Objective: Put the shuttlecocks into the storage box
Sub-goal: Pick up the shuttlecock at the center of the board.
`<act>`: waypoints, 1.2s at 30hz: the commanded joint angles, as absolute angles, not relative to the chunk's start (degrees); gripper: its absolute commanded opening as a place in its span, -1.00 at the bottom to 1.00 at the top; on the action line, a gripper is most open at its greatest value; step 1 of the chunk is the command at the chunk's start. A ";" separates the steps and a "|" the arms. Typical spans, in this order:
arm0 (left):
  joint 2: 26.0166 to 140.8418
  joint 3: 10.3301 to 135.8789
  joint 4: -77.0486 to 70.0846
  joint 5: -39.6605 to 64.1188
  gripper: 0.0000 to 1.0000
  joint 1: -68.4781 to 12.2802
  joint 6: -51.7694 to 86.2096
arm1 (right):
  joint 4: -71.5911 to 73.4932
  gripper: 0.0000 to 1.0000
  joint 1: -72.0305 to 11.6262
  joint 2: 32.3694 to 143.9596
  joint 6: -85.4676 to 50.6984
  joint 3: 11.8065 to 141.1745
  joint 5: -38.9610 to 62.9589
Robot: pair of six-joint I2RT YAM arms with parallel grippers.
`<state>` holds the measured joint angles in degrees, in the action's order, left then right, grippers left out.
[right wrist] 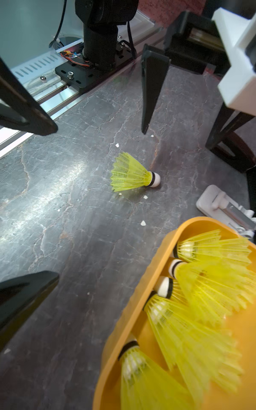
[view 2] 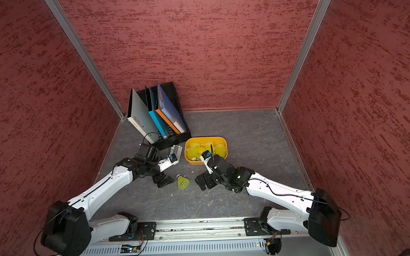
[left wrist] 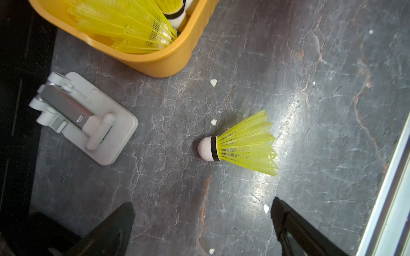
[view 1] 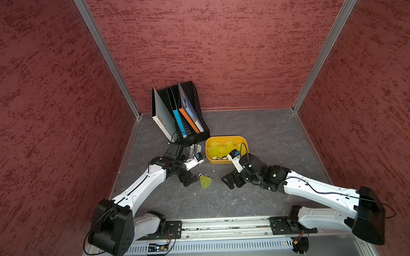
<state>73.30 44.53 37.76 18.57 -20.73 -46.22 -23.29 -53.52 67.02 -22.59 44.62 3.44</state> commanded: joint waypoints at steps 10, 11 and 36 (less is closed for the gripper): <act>80.30 41.22 25.60 8.55 1.00 -25.21 -55.46 | -20.97 0.97 -53.00 65.59 -25.40 45.45 3.40; 80.77 41.13 25.13 8.66 1.00 -25.94 -55.34 | -21.09 0.97 -52.93 65.48 -25.41 45.70 3.20; 85.77 41.05 19.28 9.12 0.92 -33.45 -50.19 | -24.96 0.96 -51.67 60.73 -26.21 45.62 0.88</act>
